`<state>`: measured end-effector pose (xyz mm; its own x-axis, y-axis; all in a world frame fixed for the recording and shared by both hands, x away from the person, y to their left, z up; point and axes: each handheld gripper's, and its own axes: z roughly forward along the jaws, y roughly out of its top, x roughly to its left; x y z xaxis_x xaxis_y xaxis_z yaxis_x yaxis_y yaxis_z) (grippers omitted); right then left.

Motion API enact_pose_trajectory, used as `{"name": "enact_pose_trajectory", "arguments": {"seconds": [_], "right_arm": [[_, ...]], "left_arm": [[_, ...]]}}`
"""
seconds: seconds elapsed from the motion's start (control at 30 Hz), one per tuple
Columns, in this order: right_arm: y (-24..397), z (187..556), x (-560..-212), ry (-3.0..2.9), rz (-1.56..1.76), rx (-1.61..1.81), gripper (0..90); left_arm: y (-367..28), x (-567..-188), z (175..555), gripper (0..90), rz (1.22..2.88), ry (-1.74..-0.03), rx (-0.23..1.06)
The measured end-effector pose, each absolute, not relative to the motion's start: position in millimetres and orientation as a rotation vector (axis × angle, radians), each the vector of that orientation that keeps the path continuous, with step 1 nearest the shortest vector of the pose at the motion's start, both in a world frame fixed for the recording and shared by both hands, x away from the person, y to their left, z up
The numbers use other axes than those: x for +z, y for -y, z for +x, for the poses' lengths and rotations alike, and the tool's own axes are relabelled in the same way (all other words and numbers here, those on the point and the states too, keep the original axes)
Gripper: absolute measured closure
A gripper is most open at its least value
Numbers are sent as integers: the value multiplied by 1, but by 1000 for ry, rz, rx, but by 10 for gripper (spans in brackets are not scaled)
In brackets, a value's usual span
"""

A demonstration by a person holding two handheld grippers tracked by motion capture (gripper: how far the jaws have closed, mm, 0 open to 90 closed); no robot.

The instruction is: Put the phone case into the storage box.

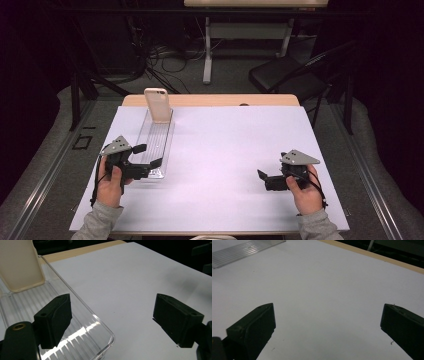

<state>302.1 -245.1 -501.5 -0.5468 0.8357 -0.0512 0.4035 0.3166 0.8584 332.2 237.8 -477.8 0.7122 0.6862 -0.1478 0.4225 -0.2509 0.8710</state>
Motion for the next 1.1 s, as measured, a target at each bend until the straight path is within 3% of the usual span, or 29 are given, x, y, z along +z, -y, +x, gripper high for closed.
{"name": "enact_pose_trajectory", "arguments": {"seconds": [1.1], "right_arm": [[218, 297, -521, -2207, 1028, 1170, 0]], "left_arm": [[-217, -493, 328, 157, 1919, -778, 302]]}}
